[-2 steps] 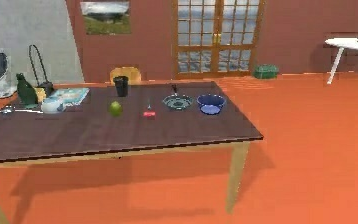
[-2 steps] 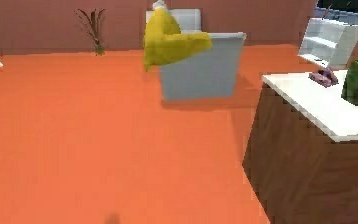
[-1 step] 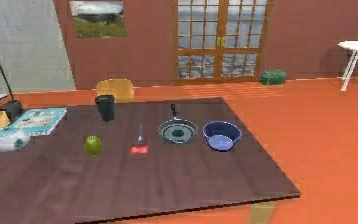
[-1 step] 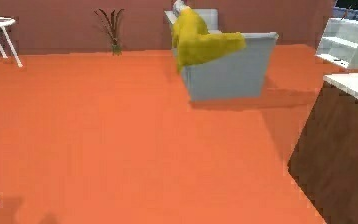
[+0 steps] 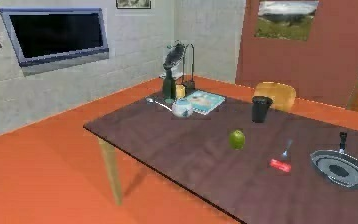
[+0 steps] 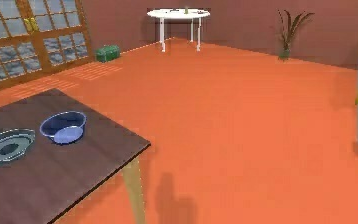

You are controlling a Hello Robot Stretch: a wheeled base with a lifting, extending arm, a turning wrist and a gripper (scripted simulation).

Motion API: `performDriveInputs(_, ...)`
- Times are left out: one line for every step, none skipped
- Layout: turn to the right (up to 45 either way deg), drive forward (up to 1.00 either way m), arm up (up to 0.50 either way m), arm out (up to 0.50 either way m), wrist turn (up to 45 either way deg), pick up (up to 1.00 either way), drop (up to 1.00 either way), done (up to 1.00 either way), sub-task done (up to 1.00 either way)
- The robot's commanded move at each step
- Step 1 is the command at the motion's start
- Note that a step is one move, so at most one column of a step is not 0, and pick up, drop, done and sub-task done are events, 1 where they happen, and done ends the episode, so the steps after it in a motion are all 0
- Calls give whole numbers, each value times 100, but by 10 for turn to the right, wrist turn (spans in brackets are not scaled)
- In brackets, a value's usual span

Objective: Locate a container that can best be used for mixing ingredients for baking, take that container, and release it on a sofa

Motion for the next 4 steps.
performDriveInputs(-270, 0, 0, 0, 0, 0, 0, 0, 0)
performDriveInputs(450, 0, 0, 0, 0, 0, 0, 0, 0)
performDriveInputs(360, 0, 0, 0, 0, 0, 0, 0, 0)
performDriveInputs(0, 30, 0, 0, 0, 0, 0, 0, 0)
